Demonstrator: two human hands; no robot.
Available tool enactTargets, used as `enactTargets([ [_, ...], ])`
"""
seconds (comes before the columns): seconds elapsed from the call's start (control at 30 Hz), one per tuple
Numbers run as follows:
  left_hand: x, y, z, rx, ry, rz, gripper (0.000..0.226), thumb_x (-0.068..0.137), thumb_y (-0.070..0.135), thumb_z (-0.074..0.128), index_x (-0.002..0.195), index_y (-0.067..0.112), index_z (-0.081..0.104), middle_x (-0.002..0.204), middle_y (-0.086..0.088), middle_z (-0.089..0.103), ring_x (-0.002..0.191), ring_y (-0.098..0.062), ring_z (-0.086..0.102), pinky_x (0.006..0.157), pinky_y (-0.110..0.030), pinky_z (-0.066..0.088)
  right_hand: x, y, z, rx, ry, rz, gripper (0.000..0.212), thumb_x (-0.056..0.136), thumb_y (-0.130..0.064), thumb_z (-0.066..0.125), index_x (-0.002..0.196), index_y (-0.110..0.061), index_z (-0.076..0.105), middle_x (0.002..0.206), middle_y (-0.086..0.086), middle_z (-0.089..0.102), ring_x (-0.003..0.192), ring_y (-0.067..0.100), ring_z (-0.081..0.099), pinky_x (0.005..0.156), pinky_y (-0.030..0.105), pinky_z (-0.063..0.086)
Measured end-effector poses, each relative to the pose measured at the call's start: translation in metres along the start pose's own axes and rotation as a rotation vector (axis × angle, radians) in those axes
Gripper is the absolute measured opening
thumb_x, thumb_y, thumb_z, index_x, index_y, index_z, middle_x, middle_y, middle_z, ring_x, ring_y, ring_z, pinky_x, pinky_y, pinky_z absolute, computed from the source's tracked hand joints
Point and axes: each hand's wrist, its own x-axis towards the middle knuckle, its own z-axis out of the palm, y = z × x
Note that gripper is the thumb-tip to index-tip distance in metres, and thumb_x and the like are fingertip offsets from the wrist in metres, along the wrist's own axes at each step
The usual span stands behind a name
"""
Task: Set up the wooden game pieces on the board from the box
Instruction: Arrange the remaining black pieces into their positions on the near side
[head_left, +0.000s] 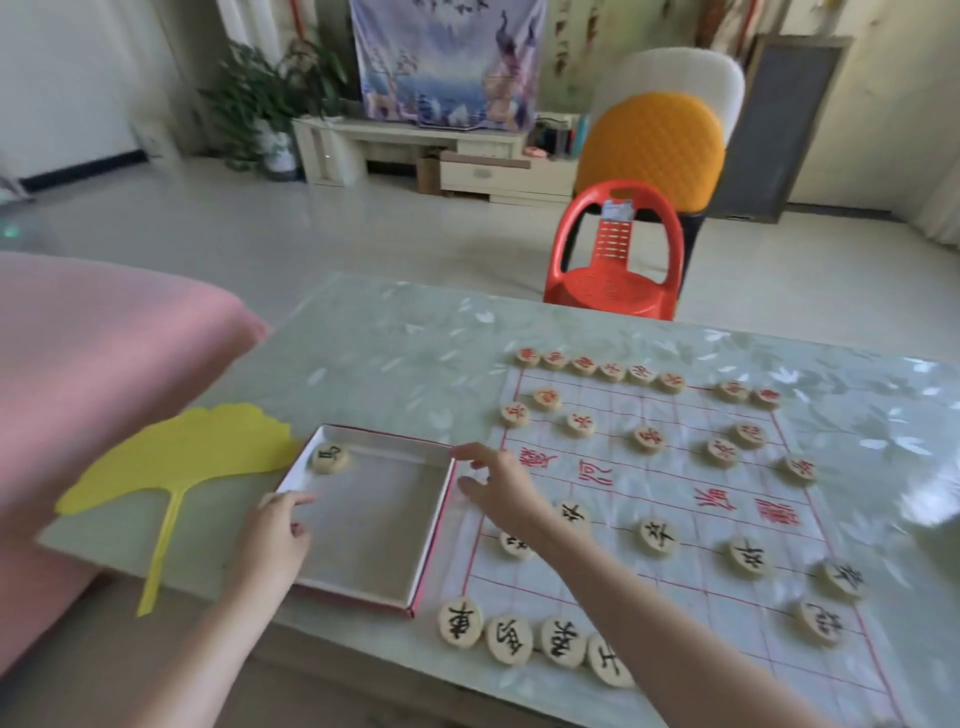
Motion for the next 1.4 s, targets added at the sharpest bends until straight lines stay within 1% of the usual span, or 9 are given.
enactTargets([
  [0.17, 0.005, -0.023, 0.002, 0.278, -0.031, -0.002, 0.034, 0.083, 0.005, 0.058, 0.117, 0.007, 0.058, 0.116, -0.013, 0.060, 0.107, -0.031, 0.056, 0.089, -0.038, 0.043, 0.031, -0.031, 0.046, -0.084, -0.112, -0.057, 0.047, 0.084, -0.003, 0.050, 0.130, -0.016, 0.053, 0.133, 0.010, 0.053, 0.125, 0.026, 0.043, 0.101, 0.029, 0.034],
  [0.3, 0.012, -0.012, 0.001, 0.467, -0.050, 0.015, 0.031, 0.082, 0.022, 0.062, 0.110, 0.011, 0.059, 0.109, -0.009, 0.065, 0.103, -0.028, 0.054, 0.084, -0.035, 0.043, 0.057, -0.040, 0.074, -0.179, -0.160, -0.085, 0.051, 0.085, -0.005, 0.049, 0.134, -0.017, 0.047, 0.132, 0.012, 0.054, 0.125, 0.029, 0.042, 0.100, 0.033, 0.035],
  [0.5, 0.006, -0.021, 0.009, 0.092, 0.025, -0.043, 0.054, 0.069, 0.029, 0.079, 0.117, 0.014, 0.059, 0.114, -0.007, 0.066, 0.103, -0.030, 0.061, 0.079, -0.036, 0.046, 0.088, -0.039, 0.116, -0.248, -0.207, -0.087, 0.058, 0.083, -0.001, 0.046, 0.139, -0.016, 0.040, 0.132, 0.013, 0.053, 0.125, 0.030, 0.036, 0.101, 0.032, 0.033],
  [0.63, 0.004, -0.025, 0.014, 0.039, 0.056, -0.088, 0.055, 0.067, 0.029, 0.079, 0.116, 0.013, 0.060, 0.116, -0.007, 0.065, 0.104, -0.029, 0.060, 0.080, -0.036, 0.045, 0.103, -0.043, 0.140, -0.298, -0.165, -0.135, 0.060, 0.083, -0.004, 0.050, 0.140, -0.015, 0.037, 0.138, 0.009, 0.045, 0.124, 0.031, 0.035, 0.104, 0.033, 0.030],
  [0.77, 0.002, -0.027, 0.016, 0.007, 0.080, -0.085, 0.053, 0.068, 0.029, 0.078, 0.115, 0.012, 0.060, 0.115, -0.007, 0.064, 0.104, -0.029, 0.059, 0.081, -0.036, 0.045, 0.115, -0.054, 0.160, -0.291, -0.045, -0.139, 0.053, 0.088, -0.024, 0.055, 0.137, -0.014, 0.040, 0.138, 0.011, 0.039, 0.128, 0.031, 0.032, 0.106, 0.037, 0.028],
  [0.93, 0.004, -0.029, 0.014, 0.010, 0.064, -0.054, 0.049, 0.071, 0.033, 0.075, 0.113, 0.014, 0.060, 0.114, -0.003, 0.063, 0.104, -0.024, 0.058, 0.080, -0.033, 0.046, 0.121, -0.059, 0.173, -0.380, -0.016, -0.077, 0.044, 0.093, -0.029, 0.047, 0.133, -0.010, 0.043, 0.134, 0.014, 0.037, 0.125, 0.032, 0.033, 0.102, 0.037, 0.029],
  [1.07, 0.005, -0.031, 0.012, 0.052, 0.056, -0.040, 0.046, 0.070, 0.036, 0.075, 0.110, 0.016, 0.062, 0.112, -0.001, 0.063, 0.101, -0.024, 0.059, 0.078, -0.032, 0.047, 0.114, -0.056, 0.166, -0.306, -0.064, -0.050, 0.039, 0.089, -0.027, 0.054, 0.122, -0.006, 0.052, 0.125, 0.014, 0.045, 0.120, 0.033, 0.036, 0.102, 0.035, 0.031],
  [1.27, 0.005, -0.036, 0.008, 0.046, -0.023, -0.020, 0.051, 0.067, 0.026, 0.080, 0.114, 0.015, 0.062, 0.117, -0.004, 0.061, 0.103, -0.027, 0.059, 0.082, -0.036, 0.048, 0.079, -0.049, 0.118, -0.008, -0.001, 0.007, 0.057, 0.078, -0.022, 0.070, 0.129, -0.011, 0.046, 0.129, 0.009, 0.049, 0.122, 0.025, 0.038, 0.103, 0.030, 0.033],
  [1.4, 0.007, -0.027, 0.004, -0.036, -0.042, -0.038, 0.047, 0.065, 0.018, 0.081, 0.108, 0.011, 0.064, 0.111, -0.011, 0.062, 0.096, -0.032, 0.061, 0.081, -0.039, 0.049, 0.047, -0.033, 0.078, 0.033, 0.004, 0.053, 0.059, 0.074, -0.022, 0.074, 0.127, -0.014, 0.048, 0.123, 0.006, 0.051, 0.118, 0.023, 0.043, 0.100, 0.029, 0.038],
])
